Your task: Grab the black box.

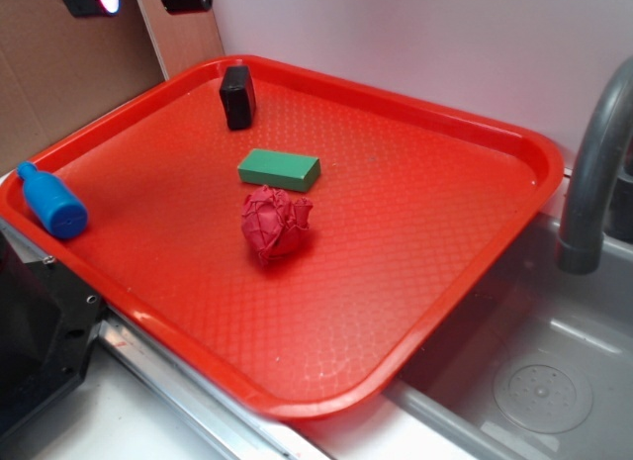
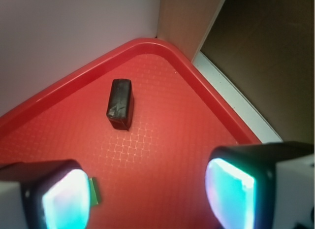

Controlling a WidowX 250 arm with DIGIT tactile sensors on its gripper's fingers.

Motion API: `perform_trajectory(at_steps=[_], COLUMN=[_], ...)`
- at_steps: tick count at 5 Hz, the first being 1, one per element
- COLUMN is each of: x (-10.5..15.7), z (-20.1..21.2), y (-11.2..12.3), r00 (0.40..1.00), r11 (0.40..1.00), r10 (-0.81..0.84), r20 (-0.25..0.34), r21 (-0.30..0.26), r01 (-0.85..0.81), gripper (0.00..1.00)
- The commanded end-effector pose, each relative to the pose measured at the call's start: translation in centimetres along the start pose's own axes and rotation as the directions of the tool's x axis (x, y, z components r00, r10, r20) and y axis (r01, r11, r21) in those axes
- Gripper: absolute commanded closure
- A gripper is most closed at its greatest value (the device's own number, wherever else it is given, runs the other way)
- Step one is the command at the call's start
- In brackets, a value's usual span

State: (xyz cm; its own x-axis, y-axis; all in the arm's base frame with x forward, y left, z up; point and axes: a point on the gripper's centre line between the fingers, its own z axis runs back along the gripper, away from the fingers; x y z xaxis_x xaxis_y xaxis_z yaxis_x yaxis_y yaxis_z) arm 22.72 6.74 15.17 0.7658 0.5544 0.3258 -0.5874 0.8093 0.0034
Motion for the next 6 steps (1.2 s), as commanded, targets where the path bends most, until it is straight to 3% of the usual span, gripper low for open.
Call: perform_trajectory(at_steps=[1,3,5,6], x=[5.0,5.8,6.0,5.7], z=[-4.9,-8.8,-10.3,-9.6], y=[0.8,0.2,-2.6,-3.1], r00=[0.997,0.999,0.996,0.996], r11=[0.998,0.998,0.993,0.993], r10=[-0.049,-0.054,-0.091,-0.086], r20=[0.056,0.002,-0.001,0.026], r21=[-0.038,-0.032,-0.071,-0.08], r01=[0.051,0.054,0.091,0.088], gripper=[0.0,0.0,0.0,0.0])
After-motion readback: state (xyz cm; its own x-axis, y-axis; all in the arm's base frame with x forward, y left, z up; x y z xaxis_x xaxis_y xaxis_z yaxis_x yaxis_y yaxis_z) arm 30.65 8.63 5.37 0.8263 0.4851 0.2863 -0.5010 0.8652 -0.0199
